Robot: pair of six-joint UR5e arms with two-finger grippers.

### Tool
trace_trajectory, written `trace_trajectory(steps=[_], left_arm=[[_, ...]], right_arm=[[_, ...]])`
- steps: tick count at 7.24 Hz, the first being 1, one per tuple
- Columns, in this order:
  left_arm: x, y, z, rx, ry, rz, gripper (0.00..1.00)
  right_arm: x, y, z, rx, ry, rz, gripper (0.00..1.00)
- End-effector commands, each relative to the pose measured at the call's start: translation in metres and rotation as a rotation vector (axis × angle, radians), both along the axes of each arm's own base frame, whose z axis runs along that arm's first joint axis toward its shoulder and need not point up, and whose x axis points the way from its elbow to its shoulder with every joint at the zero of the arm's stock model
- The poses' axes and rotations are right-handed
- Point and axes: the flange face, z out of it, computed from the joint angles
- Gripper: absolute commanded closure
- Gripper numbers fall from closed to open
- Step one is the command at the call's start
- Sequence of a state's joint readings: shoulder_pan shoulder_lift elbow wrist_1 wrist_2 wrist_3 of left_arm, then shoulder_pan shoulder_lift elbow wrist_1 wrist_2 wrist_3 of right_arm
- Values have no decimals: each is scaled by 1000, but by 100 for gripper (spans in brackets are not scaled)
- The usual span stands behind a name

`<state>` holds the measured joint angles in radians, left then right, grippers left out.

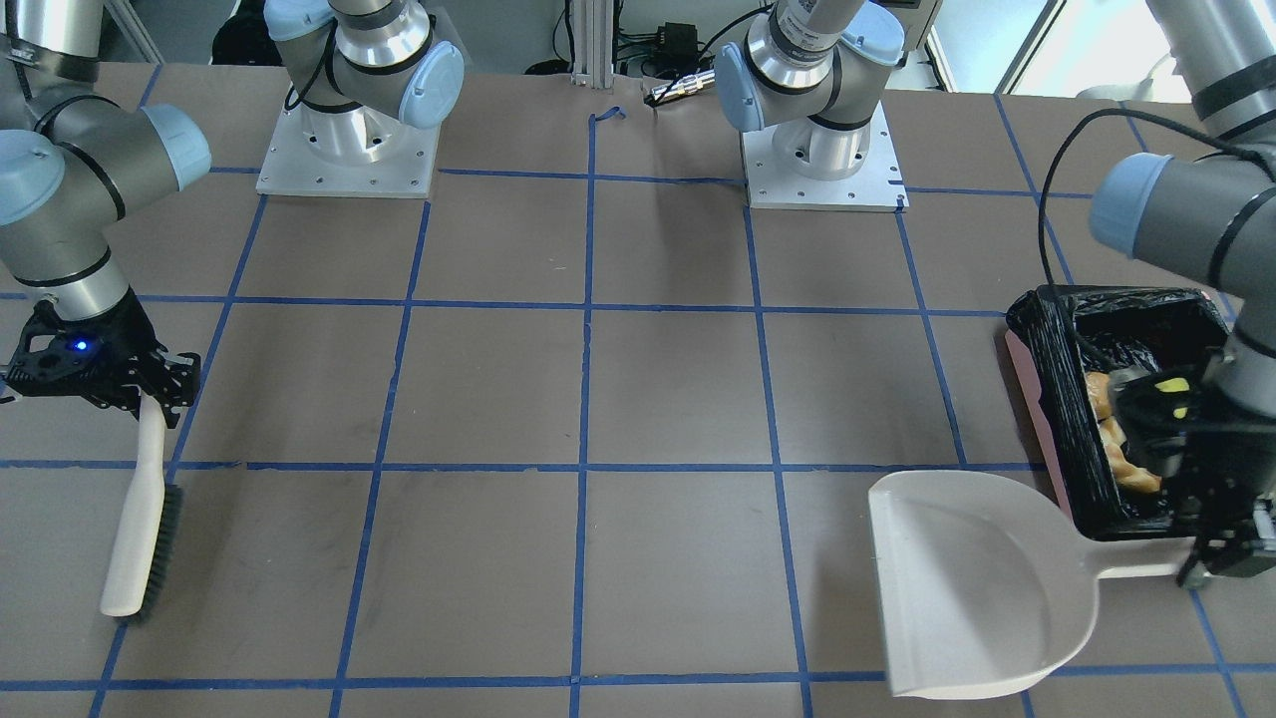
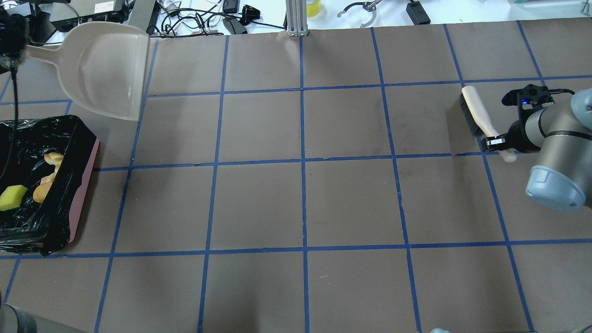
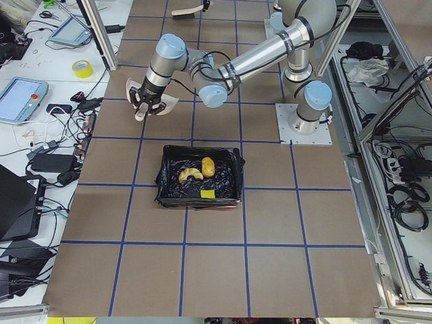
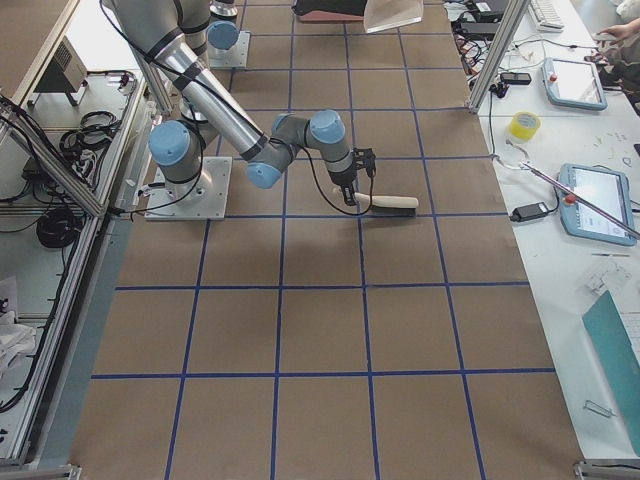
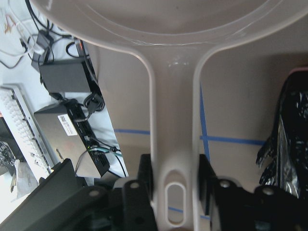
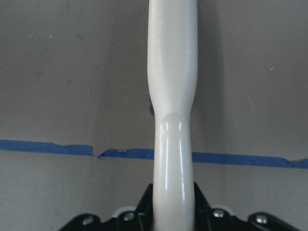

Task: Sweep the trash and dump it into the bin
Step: 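Tilt the dustpan with the left gripper to dump items into the bin, then lower the dustpan back onto the table with the left gripper and release it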

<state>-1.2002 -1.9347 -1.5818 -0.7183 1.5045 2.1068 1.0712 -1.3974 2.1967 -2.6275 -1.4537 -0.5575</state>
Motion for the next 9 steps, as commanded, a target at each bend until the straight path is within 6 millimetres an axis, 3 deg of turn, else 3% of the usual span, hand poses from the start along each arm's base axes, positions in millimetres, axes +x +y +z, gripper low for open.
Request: trace_trajectory(steps=[1,3,7,9], left_arm=[[-39,-24,-76,112,77,14,100],[-51,-25,-121,250,142,46,100],[-60,-27,-138,304,172,92,100],[-62,-23,-146,356,176,94,100]], right_arm=[[0,2,-2,20,-4,1,100],[1,3,-5,41,-13,-2,100],[2,5,-9,66,-28,-1,100],[0,3,-21,88,-39,-1,91]])
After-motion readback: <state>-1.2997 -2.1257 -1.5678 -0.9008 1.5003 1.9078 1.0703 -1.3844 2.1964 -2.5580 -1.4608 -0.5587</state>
